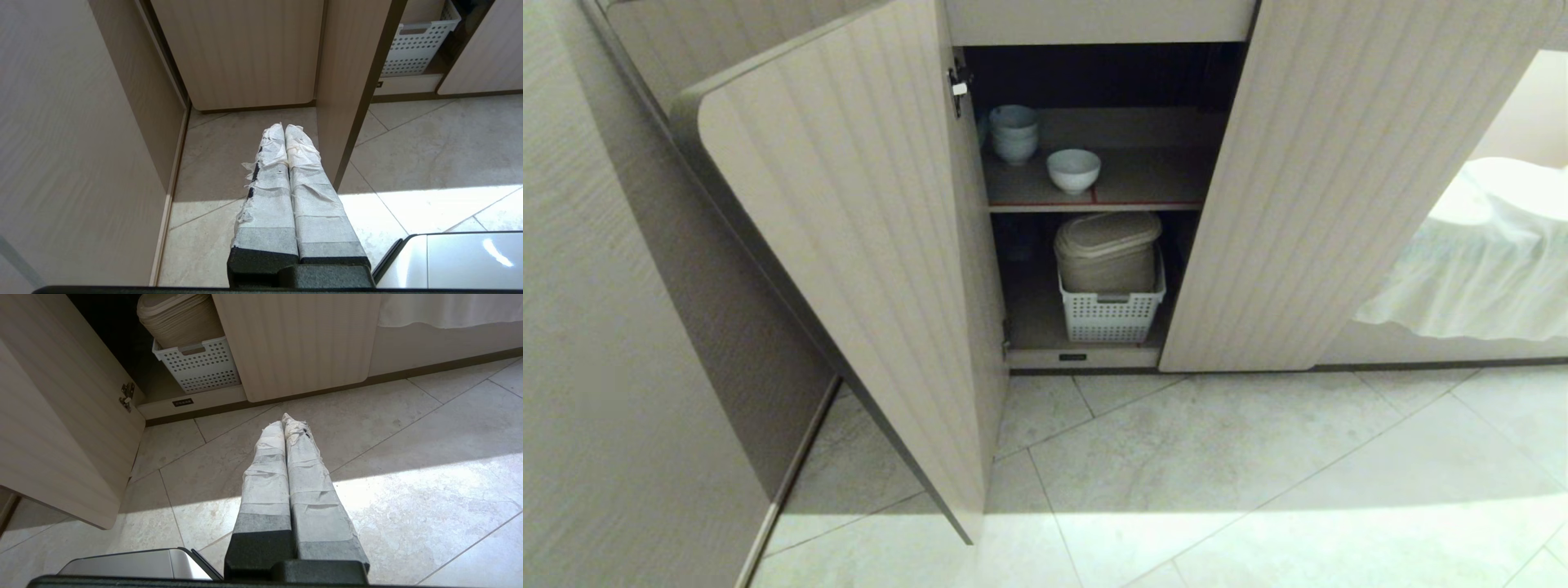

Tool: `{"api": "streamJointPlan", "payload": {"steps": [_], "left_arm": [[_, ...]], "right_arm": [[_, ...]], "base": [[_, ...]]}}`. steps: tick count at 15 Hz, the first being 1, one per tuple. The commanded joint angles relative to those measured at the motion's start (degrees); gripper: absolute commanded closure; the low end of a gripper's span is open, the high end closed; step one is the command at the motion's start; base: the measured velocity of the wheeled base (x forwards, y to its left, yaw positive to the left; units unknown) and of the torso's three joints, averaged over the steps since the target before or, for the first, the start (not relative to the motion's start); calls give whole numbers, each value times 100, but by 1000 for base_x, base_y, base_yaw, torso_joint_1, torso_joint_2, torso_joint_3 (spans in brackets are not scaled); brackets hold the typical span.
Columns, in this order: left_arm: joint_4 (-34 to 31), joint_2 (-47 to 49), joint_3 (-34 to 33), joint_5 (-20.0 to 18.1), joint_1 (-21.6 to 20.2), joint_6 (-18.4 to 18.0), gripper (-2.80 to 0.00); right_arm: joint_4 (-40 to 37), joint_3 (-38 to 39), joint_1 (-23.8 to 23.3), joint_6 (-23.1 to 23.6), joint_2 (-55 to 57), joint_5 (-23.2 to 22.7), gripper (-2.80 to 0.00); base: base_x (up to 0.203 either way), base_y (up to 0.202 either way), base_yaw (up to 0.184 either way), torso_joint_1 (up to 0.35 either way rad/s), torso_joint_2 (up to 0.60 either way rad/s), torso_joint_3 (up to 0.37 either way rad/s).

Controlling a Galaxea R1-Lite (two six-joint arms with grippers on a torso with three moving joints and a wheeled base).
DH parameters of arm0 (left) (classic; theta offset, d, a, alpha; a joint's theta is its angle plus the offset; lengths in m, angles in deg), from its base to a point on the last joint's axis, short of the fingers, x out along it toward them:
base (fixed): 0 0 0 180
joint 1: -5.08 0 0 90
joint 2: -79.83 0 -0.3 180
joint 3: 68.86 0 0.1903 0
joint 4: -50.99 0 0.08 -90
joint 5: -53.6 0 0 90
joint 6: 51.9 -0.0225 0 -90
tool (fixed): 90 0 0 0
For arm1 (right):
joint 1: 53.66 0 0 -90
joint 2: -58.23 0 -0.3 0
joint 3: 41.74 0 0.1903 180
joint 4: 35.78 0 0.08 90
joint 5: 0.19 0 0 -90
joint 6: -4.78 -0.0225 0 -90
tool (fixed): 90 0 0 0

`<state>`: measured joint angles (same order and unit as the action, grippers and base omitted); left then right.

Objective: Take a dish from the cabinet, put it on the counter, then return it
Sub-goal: Take the bowl from the cabinet

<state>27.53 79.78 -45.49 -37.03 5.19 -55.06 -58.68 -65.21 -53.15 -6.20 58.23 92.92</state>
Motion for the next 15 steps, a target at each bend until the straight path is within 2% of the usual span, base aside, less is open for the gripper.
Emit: {"api": "streamJointPlan", "payload": {"steps": [1, 9, 15], "left_arm": [[1, 5, 0, 1, -2, -1, 0], [6, 5, 0, 1, -2, 7, 0], [2, 5, 0, 1, 7, 4, 0]], "right_arm": [[-2, 1, 2, -1, 0, 6, 0], [-2, 1, 2, -1, 0, 6, 0], [-2, 1, 2, -8, 0, 6, 0]], "base": [[0, 0, 0, 0, 0, 0], [0, 0, 0, 0, 0, 0], [0, -179, -1, 3, 1, -1]]}}
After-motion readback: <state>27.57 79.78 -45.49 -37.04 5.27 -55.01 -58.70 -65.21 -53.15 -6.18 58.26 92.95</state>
